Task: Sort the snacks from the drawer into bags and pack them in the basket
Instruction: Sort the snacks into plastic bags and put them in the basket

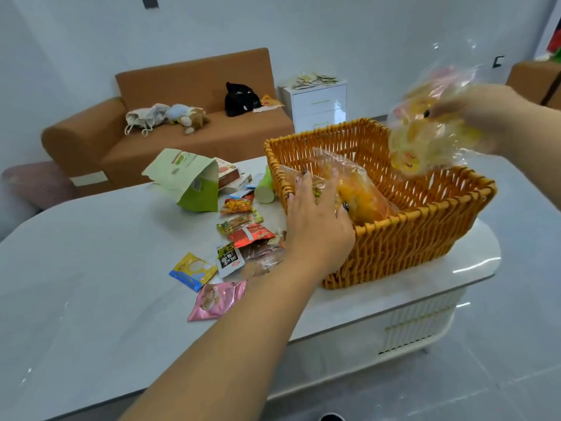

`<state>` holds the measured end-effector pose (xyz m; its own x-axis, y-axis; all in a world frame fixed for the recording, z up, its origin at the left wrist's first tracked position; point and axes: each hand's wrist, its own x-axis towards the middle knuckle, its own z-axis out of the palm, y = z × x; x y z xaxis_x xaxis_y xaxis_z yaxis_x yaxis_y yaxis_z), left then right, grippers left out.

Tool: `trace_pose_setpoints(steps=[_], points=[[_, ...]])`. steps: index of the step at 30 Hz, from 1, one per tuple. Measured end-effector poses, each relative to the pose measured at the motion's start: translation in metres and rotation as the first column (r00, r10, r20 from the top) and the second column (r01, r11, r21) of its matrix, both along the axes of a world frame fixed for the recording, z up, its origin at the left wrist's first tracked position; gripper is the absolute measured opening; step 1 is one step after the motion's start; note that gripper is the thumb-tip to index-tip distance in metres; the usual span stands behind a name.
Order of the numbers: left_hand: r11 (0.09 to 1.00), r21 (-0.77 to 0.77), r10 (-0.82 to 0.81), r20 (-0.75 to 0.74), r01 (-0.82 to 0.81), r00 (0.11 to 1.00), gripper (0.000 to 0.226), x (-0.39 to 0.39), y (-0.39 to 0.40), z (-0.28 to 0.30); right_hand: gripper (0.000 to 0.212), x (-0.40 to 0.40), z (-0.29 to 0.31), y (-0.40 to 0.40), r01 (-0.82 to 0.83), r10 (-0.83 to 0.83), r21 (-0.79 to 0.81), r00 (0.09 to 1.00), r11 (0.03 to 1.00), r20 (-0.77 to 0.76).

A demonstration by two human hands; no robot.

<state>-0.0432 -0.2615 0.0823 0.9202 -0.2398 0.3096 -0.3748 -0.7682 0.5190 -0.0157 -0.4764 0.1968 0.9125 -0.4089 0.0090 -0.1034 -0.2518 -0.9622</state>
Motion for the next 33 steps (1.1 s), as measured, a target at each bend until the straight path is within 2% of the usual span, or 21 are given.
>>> trace_pose_setpoints(steps=[2, 4, 7, 10, 12, 14, 17, 20, 22, 25, 29, 33], points=[[1.000, -0.004, 0.003, 0.005, -0.002, 1.000, 0.059, 0.001, 0.000, 0.000, 0.034, 0.013, -0.007, 0.002, -0.019, -0.010, -0.251, 0.994, 0.968, -0.113], [1.000, -0.003, 0.010, 0.012, -0.010, 1.000, 0.059, 0.002, -0.001, -0.001, 0.058, 0.022, -0.018, 0.010, -0.093, -0.009, -0.441, 0.974, 0.892, -0.224], [1.000, 0.004, 0.015, 0.021, -0.015, 1.000, 0.059, 0.003, -0.001, -0.001, 0.070, 0.035, -0.039, 0.024, -0.246, 0.022, -0.578, 0.931, 0.778, -0.366], [1.000, 0.023, 0.017, 0.015, -0.017, 1.000, 0.060, 0.003, -0.001, -0.001, 0.078, 0.046, -0.055, 0.031, -0.293, -0.023, -0.671, 0.907, 0.681, -0.420], [0.999, 0.030, 0.021, 0.016, -0.022, 1.000, 0.061, 0.003, -0.001, -0.002, 0.074, 0.048, -0.063, 0.032, -0.307, -0.068, -0.699, 0.889, 0.646, -0.453], [0.999, 0.024, 0.020, 0.016, -0.020, 1.000, 0.061, 0.004, 0.000, -0.001, 0.066, 0.049, -0.073, 0.034, -0.338, -0.096, -0.705, 0.862, 0.624, -0.498], [1.000, 0.021, 0.013, 0.016, -0.013, 1.000, 0.060, 0.004, -0.001, -0.001, 0.059, 0.053, -0.083, 0.043, -0.351, -0.069, -0.707, 0.868, 0.614, -0.491], [0.999, 0.039, 0.019, 0.024, -0.020, 1.000, 0.060, 0.006, 0.000, -0.003, 0.063, 0.057, -0.085, 0.049, -0.337, -0.032, -0.642, 0.870, 0.689, -0.491], [0.999, 0.038, 0.031, 0.024, -0.032, 0.999, 0.060, 0.008, 0.000, -0.004, 0.073, 0.055, -0.080, 0.044, -0.342, 0.008, -0.540, 0.850, 0.769, -0.526], [0.999, 0.039, 0.034, 0.027, -0.035, 0.999, 0.059, 0.007, -0.002, -0.004, 0.070, 0.057, -0.075, 0.032, -0.289, 0.059, -0.384, 0.858, 0.877, -0.510], [0.998, 0.051, 0.035, 0.026, -0.037, 0.999, 0.057, 0.007, -0.002, -0.003, 0.056, 0.059, -0.076, 0.036, -0.266, 0.061, -0.404, 0.889, 0.875, -0.455], [0.998, 0.053, 0.035, 0.019, -0.036, 0.999, 0.056, 0.007, -0.001, -0.002, 0.070, 0.054, -0.075, 0.030, -0.277, 0.139, -0.237, 0.871, 0.931, -0.471]])
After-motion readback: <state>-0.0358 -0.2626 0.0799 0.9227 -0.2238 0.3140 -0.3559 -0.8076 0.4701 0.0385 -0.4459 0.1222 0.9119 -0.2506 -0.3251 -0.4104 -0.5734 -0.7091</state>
